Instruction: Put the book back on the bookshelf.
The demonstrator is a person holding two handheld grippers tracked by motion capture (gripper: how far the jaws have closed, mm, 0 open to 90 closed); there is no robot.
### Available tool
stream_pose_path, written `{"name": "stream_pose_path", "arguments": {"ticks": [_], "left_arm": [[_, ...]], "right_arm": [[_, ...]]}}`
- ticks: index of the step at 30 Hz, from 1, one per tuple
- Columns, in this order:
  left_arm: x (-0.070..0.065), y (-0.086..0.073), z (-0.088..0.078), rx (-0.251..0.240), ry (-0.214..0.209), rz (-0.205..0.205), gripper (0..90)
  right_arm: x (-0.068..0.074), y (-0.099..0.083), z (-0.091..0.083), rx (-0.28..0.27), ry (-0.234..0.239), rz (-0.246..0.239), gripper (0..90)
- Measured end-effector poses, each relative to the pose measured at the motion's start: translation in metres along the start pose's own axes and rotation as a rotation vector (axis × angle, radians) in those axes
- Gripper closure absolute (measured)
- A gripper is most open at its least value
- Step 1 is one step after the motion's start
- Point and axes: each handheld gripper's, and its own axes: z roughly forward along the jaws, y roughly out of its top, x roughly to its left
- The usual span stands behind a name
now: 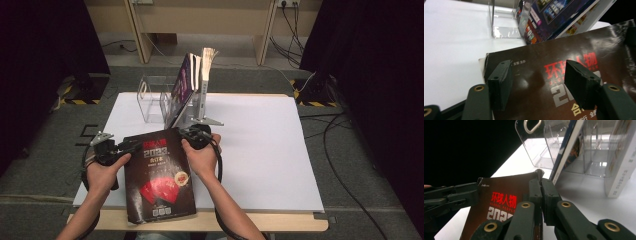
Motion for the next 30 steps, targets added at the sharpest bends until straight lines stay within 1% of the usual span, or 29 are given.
{"name": "stream_pose_path", "arguments": {"ticks": [4,9,12,14,16,18,20,21,23,27,30], "left_arm": [[-0.004,0.005,-0.003,-0.013,-0.011,0.008,38.7],[-0.004,0.006,-0.003,-0.017,-0.008,0.008,38.7],[-0.004,0.005,-0.003,-0.014,-0.009,0.011,38.9],[-0.004,0.004,-0.003,-0.014,-0.008,0.013,39.1],[-0.007,0.003,-0.004,-0.01,-0.019,0.019,39.1],[-0.011,0.002,-0.005,-0.01,-0.034,0.022,39.2],[-0.016,0.002,-0.006,-0.014,-0.05,0.031,39.2],[-0.021,0.002,-0.007,-0.012,-0.064,0.04,39.1],[-0.028,0.004,-0.008,-0.014,-0.092,0.043,39.0],[-0.039,0.009,-0.009,-0.029,-0.121,0.051,39.1],[-0.047,0.013,-0.009,-0.034,-0.135,0.061,38.7]], "right_arm": [[0.003,0.003,-0.001,-0.018,-0.003,-0.008,87.9],[0.003,0.005,-0.001,-0.026,-0.004,-0.01,87.9],[0.003,0.006,-0.002,-0.034,-0.005,-0.006,88.0],[0.003,0.009,-0.003,-0.04,0.009,0.012,88.1],[0.004,0.014,-0.004,-0.048,0.003,0.008,88.1],[0.005,0.018,-0.005,-0.053,0.002,0.004,88.1],[0.007,0.023,-0.006,-0.073,-0.005,0.006,88.1],[0.007,0.026,-0.007,-0.088,-0.009,0.002,88.1],[0.008,0.032,-0.007,-0.107,-0.018,0.004,88.1],[0.016,0.045,-0.008,-0.13,-0.024,-0.016,88.1],[0.022,0.051,-0.007,-0.159,-0.034,-0.018,88.1]]}}
